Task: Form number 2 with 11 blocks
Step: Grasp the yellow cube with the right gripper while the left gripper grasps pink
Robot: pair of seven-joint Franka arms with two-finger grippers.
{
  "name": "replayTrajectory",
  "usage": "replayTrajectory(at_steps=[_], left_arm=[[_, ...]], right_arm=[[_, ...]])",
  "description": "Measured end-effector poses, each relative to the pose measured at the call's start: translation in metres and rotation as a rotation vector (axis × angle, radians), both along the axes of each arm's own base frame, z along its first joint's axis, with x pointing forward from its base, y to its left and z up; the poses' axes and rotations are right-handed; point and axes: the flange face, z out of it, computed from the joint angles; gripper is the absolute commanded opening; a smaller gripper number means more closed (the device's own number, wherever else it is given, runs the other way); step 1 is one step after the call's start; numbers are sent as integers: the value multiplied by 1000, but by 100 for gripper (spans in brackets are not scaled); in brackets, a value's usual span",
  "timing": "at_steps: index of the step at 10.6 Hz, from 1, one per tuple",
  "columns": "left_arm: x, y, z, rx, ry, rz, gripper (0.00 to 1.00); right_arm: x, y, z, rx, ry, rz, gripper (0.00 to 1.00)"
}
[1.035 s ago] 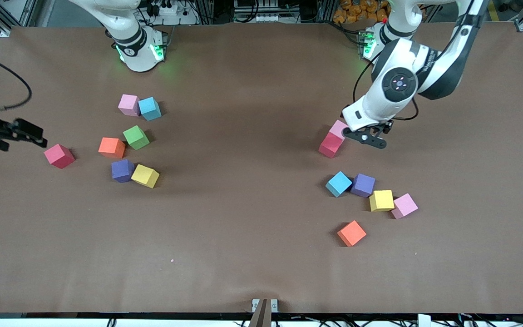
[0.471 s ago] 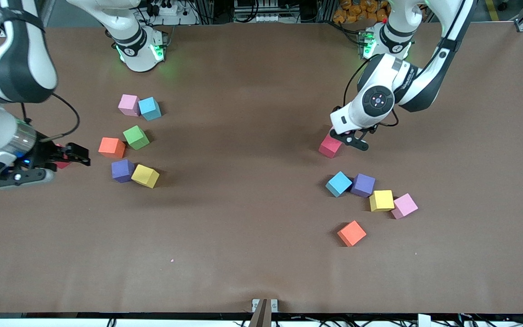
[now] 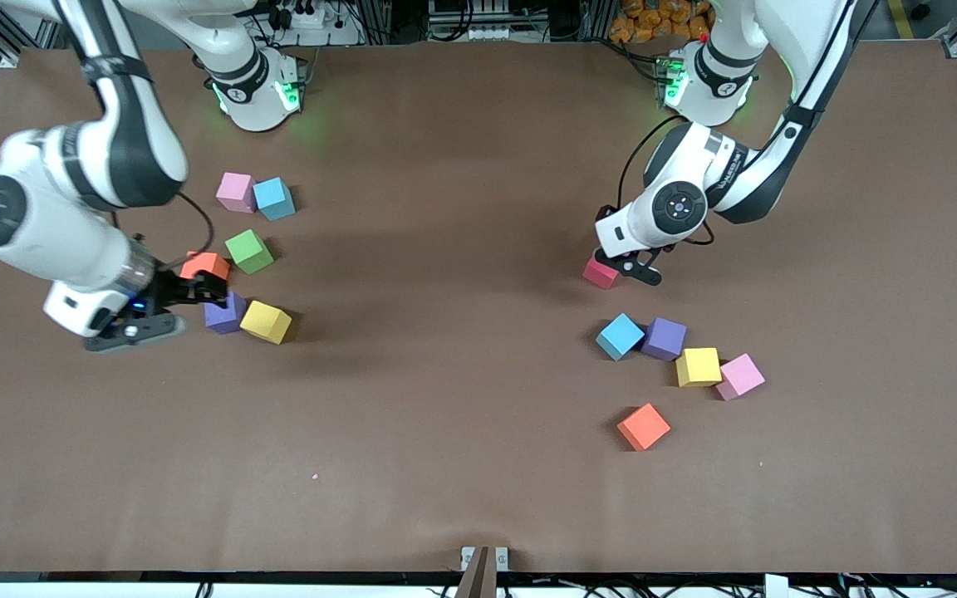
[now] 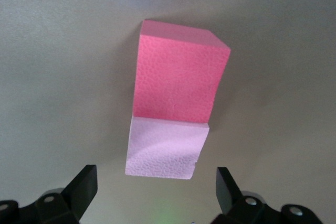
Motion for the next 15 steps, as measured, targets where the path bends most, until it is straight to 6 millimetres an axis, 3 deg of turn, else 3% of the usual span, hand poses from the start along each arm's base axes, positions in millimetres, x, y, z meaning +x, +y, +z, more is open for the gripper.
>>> replayTrajectory(at_steps=[2, 4, 5, 8, 9, 12, 13, 15], left_arm=[[0, -4, -9, -10, -6, 11, 100], [-2, -7, -20, -15, 4, 14, 100], [-4, -10, -24, -14, 8, 15, 100], [-7, -11, -33, 19, 6, 0, 97], [-8, -10, -37, 39, 2, -5, 92], [-11, -10, -47, 55, 12, -4, 54], [-10, -10, -46, 58, 10, 5, 46], [-11, -15, -44, 69, 1, 31, 44]], right_arm=[[-1, 18, -30, 2, 4, 116, 100], [-5, 28, -42, 5, 8, 252, 100], [-9, 30, -50, 6, -5, 313, 100], [-32, 24, -101, 1, -81, 587, 100], [-41, 20, -116, 1, -70, 645, 100], [-61, 14, -143, 10, -15, 716, 100], [-61, 17, -150, 12, -13, 754, 100], [-56, 18, -160, 16, -15, 819, 100]])
